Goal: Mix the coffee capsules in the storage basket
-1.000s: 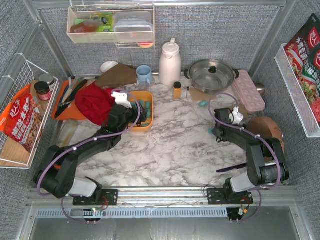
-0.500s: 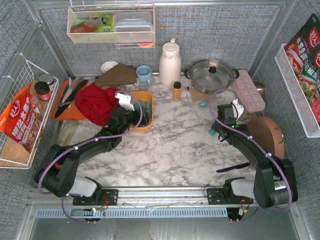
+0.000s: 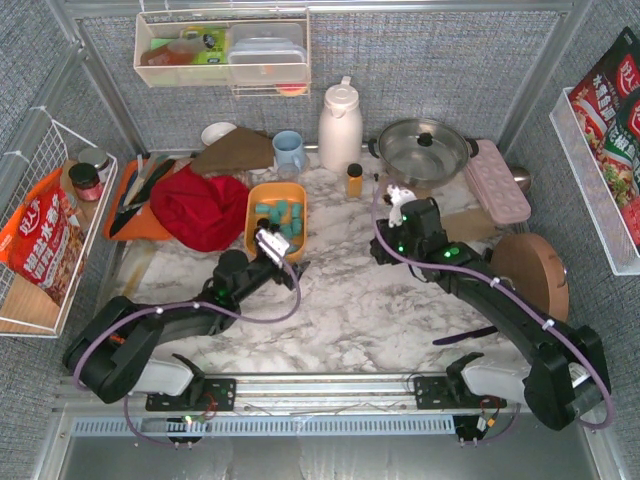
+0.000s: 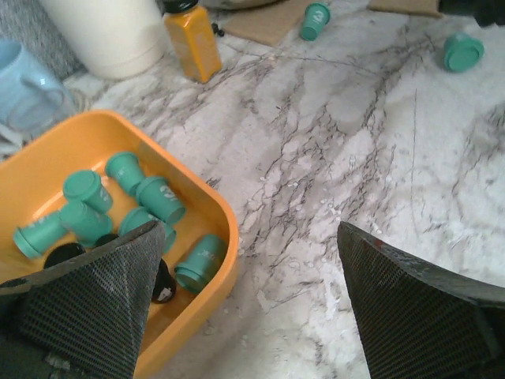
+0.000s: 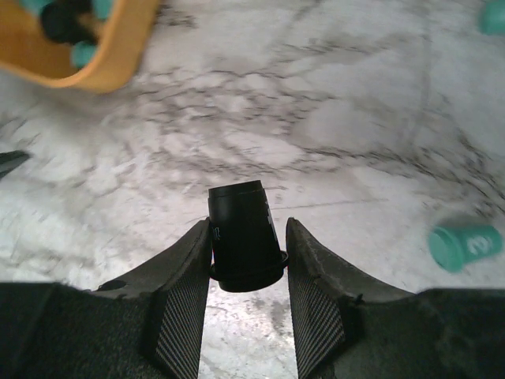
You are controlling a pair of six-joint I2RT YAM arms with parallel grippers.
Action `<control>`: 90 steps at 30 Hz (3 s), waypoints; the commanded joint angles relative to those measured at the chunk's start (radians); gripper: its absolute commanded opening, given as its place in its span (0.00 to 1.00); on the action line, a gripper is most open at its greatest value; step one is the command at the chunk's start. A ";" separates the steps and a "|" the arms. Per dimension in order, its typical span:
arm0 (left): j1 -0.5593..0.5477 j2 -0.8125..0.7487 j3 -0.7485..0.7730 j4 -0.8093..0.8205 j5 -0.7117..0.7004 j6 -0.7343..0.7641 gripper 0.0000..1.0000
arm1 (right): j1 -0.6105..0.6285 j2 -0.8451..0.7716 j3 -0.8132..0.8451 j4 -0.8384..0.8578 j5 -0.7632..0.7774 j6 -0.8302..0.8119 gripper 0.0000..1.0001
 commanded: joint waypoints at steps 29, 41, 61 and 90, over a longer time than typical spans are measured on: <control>-0.187 0.174 -0.088 0.460 0.311 0.622 0.82 | 0.247 0.215 0.236 -0.173 -0.405 -0.228 0.24; -0.241 0.175 -0.060 0.374 0.236 0.733 0.61 | 0.258 0.216 0.249 -0.225 -0.421 -0.246 0.26; -0.250 0.222 -0.104 0.540 0.144 0.708 0.27 | 0.256 0.193 0.278 -0.288 -0.400 -0.273 0.60; -0.001 0.186 0.249 -0.174 -0.525 -0.305 0.38 | 0.011 0.093 -0.005 -0.048 0.635 0.162 0.71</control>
